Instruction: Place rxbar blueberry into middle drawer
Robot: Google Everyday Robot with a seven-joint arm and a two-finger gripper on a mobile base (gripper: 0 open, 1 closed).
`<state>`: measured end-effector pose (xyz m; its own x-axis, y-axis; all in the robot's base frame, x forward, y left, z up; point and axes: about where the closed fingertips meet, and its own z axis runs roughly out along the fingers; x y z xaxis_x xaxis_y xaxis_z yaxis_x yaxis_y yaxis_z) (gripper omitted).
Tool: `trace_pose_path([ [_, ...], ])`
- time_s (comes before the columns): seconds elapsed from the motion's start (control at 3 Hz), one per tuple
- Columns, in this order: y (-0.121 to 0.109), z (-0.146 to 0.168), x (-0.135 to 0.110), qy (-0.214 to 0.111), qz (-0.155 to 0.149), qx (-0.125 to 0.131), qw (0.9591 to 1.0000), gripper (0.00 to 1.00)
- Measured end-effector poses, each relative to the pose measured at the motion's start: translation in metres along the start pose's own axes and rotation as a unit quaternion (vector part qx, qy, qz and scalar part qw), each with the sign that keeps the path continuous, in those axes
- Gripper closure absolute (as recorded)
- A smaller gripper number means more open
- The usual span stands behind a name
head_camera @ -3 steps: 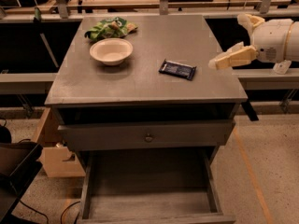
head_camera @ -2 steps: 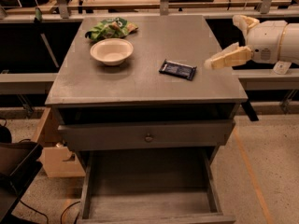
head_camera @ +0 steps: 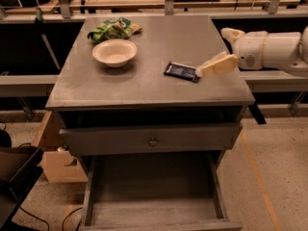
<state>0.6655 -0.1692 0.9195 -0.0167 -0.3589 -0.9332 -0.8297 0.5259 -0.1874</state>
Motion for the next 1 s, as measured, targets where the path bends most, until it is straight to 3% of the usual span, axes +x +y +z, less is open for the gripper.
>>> trace_pose_path([
  [1.0, 0.0, 0.081, 0.045, 0.024, 0.012, -0.059, 0.9979, 0.0],
])
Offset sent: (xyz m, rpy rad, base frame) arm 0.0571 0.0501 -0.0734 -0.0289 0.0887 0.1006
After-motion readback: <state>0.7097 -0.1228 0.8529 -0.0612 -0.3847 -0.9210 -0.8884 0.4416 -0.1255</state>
